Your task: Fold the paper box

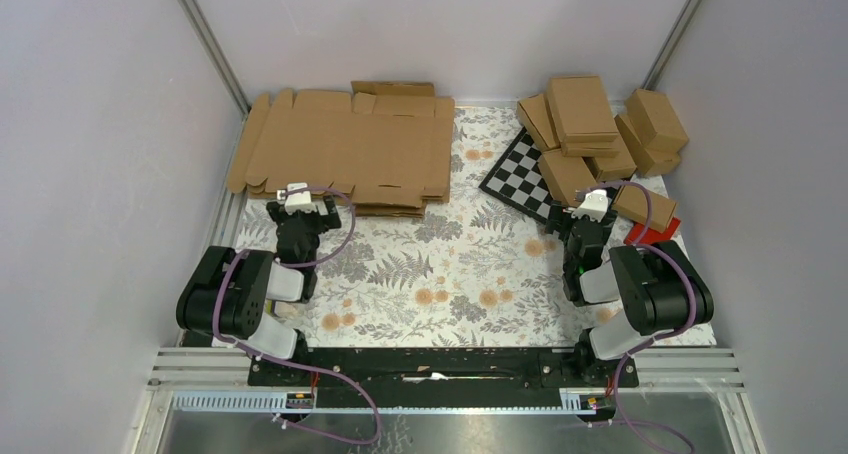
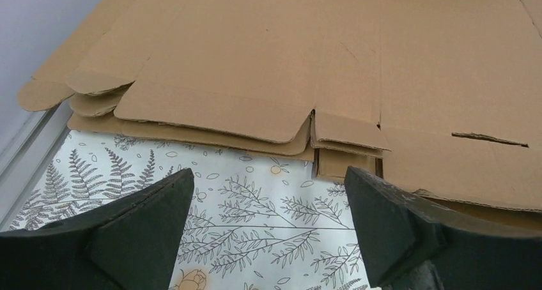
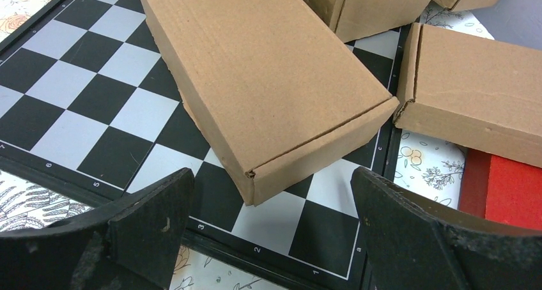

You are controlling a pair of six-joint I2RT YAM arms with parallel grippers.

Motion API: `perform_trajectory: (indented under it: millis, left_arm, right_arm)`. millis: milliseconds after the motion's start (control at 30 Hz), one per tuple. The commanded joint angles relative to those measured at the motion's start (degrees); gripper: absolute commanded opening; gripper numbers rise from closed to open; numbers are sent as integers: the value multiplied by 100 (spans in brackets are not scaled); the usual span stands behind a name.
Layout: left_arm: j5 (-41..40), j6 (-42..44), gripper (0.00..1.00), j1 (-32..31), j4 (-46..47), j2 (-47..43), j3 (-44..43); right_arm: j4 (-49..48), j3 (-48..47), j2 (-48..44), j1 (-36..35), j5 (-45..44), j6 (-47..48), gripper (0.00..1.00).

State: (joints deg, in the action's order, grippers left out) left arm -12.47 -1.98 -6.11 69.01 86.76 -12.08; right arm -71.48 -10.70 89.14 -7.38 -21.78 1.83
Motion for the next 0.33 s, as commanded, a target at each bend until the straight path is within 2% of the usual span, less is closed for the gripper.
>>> perform_trajectory:
  millis: [0, 300]
  left_arm:
    - [138, -48, 99, 31, 157, 9, -80]
    - [201, -47, 99, 40, 60, 18, -129]
  right_arm:
    - [-410, -90, 7, 17, -19, -46, 100]
    - [-419, -84, 11, 16, -14, -51, 100]
